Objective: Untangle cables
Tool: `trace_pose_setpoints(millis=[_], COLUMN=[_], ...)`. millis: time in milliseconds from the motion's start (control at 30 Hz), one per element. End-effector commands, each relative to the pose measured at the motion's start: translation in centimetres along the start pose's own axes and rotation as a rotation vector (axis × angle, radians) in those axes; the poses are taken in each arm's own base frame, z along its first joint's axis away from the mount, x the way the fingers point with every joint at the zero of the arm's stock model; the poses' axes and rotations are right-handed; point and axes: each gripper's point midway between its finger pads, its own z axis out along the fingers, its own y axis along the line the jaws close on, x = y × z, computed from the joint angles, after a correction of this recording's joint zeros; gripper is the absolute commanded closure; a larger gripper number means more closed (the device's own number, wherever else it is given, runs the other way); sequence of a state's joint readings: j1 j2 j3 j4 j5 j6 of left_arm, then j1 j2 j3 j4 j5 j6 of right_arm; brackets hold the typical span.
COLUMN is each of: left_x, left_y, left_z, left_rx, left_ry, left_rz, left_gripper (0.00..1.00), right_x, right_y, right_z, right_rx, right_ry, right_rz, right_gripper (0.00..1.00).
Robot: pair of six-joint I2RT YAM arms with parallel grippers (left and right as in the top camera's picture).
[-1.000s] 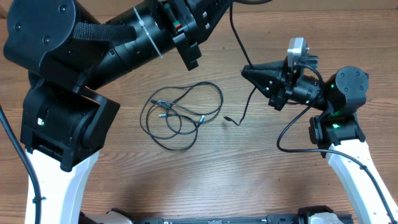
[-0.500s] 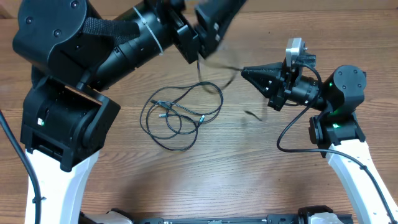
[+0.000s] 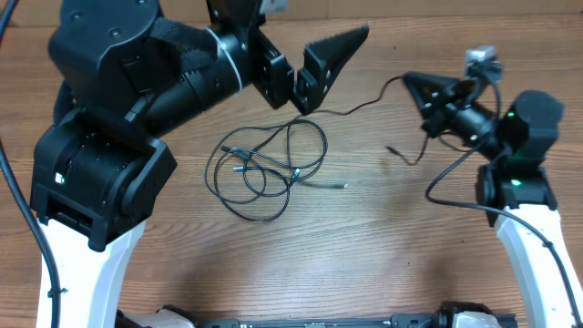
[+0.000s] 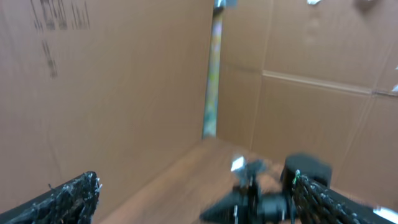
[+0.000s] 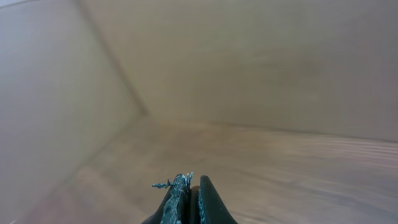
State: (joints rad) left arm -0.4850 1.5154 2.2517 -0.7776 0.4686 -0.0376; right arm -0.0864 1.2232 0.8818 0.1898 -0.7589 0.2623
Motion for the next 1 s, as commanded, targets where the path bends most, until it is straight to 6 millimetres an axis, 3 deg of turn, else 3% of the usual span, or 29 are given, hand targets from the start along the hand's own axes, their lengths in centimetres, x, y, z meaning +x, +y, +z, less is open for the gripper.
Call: trace_pose_setpoints(millis=[0,167,300,500,567,600,733,867,967], left_x=[1.6,5.6,10.6,16.6,19.5,20.6,25.3,28.5,29.8], left_y=[0.1,0.6,2.7,3.8,4.4,4.6,5.1,5.5,5.6], left_z=[0.3,0.7,1.2,1.9,2.2,2.2,2.7,3.3,3.3], left_rx=[-0.002,0.005,-0.080,-0.091,-0.104,-0.107,-0.095,-0.087,-0.082], left_ry=[0.062,0.213,0.400,0.618,0.724,0.765,0.929,1.031,1.078], left_rz=[0.056,0.089,0.024,-0.063,-0.101,-0.115,-0.185,-0.234,-0.254], left_gripper=[0.00,0.00,0.00,0.00,0.00,0.00,0.00,0.01,0.01], right_x=[-2.3,-4.9,-6.9,-8.7,-9.2,-9.3,-8.4,-6.7,-5.6], right_y=[-3.4,-8.1,-12.9,-16.8,-18.7,-19.8,-22.2,-25.0,-26.8], right_z=[-1.8,-5.6,-10.9,-17.4,-20.5,-22.4,-26.0,-29.2,-31.9], right_rx=[0.145,0.308,0.493,0.695,0.833,0.909,1.013,1.114,1.218], right_ry=[-0.079,-0.185,-0.280,-0.380,-0.428,-0.448,-0.464,-0.466,-0.482], right_rz=[-0.001,0.050,0.051,0.026,0.015,0.010,0.045,0.102,0.138], right_gripper=[0.96,0.96,0.96,0.96,0.96,0.96,0.96,0.96,0.96])
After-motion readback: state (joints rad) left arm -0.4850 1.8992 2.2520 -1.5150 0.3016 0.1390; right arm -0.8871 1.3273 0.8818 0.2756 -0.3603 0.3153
